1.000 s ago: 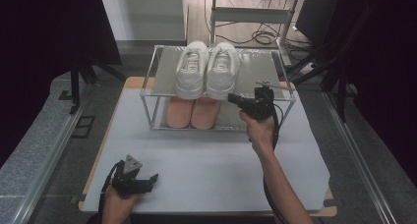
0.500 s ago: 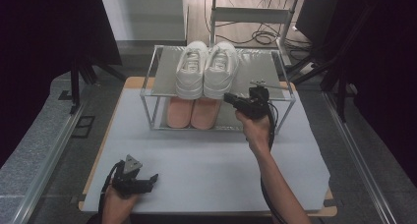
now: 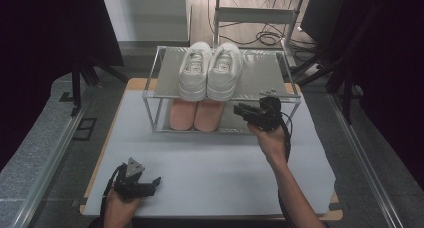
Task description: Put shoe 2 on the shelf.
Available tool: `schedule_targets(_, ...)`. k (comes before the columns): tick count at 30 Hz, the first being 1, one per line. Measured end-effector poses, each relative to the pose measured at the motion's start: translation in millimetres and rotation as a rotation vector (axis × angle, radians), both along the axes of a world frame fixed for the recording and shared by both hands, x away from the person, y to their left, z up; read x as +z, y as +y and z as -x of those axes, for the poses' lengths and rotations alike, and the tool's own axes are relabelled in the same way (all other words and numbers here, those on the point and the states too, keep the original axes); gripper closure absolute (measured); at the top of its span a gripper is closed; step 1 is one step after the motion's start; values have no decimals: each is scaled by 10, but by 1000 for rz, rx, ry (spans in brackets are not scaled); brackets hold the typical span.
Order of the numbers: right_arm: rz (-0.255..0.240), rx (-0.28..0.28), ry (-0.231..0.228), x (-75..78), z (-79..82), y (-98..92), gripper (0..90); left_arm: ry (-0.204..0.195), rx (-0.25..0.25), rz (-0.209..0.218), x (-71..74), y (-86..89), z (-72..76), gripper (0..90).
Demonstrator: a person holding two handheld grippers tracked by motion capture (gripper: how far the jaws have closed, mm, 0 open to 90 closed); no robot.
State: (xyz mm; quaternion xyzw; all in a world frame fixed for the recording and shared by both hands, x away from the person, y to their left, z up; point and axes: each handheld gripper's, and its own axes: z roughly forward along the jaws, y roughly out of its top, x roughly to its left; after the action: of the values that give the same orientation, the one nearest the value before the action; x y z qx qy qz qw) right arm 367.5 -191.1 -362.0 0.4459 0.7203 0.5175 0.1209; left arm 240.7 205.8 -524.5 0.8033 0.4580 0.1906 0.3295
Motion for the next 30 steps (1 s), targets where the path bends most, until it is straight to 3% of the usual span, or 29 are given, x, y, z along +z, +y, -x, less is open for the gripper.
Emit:
schedule_targets(1,23,-2,-19,-9,51,-42,609,0,0,0,0,0,0,142)
schedule_targets(4,42,4,-34,-25,106,-98,521,-3,1,-1,-1,-2,2,142)
schedule_targets(6,52,3,-45,-31,126,-114,500,-2,1,-1,0,-2,2,142)
schedule_targets(13,157,17,-87,-82,286,-262,412,-7,5,2,-2,-7,4,142)
schedule_targets(30,209,18,-76,-196,471,-587,274,-6,2,-4,1,-5,5,142)
